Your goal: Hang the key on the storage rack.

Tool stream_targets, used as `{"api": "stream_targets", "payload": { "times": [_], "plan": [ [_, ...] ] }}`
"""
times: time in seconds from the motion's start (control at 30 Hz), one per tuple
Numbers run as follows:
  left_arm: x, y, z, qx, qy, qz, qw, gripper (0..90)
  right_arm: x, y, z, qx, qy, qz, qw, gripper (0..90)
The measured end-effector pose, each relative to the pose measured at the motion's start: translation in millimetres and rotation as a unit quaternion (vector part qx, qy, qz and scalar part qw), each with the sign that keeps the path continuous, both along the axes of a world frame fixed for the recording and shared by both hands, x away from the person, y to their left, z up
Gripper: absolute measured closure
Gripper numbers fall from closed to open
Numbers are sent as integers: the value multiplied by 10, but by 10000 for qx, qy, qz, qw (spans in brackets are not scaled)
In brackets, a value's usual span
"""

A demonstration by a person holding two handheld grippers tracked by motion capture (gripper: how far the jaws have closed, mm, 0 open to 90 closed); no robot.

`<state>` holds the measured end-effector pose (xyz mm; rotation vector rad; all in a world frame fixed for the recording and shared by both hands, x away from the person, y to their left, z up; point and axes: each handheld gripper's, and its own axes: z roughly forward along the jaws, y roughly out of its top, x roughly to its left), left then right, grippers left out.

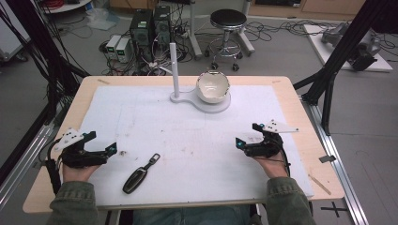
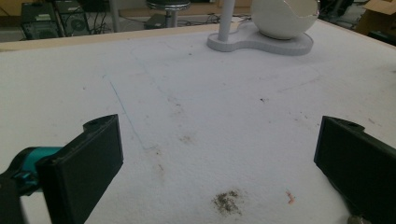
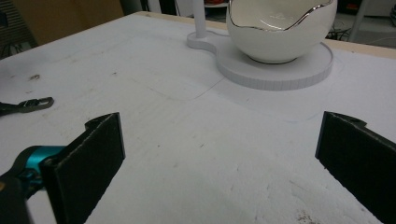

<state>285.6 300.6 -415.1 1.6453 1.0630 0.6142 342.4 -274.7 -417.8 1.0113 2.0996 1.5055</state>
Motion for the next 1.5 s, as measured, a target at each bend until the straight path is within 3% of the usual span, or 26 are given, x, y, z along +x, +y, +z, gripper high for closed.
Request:
{"api": "stream_targets", "payload": {
  "times": [0.7,0.87,1.03,1.07,1.13,1.3,1.5],
  "plan": [
    [10,-12,-5,25,-6,-47,10000,17,-4,0,-2,-5,42,-31,10000,3],
    [15,-45,-11,48,17,-48,10000,17,-11,11,-4,-126,3,-138,9998,3],
    [62,-114,25,-260,127,-221,9993,17,-18,-7,-1,-88,53,-172,9998,3],
    [76,-172,53,-83,156,-291,9994,17,-19,-5,-4,-106,73,-165,9998,3],
    [84,-192,56,-50,189,-339,9992,17,-13,-4,-9,-128,81,-157,9998,3],
    [111,-263,57,-143,322,-393,9986,17,-13,-14,-5,-99,92,-181,9997,3],
    [131,-305,100,-94,462,-382,9982,17,-13,-5,-9,-134,83,-170,9997,3]
  ]
}}
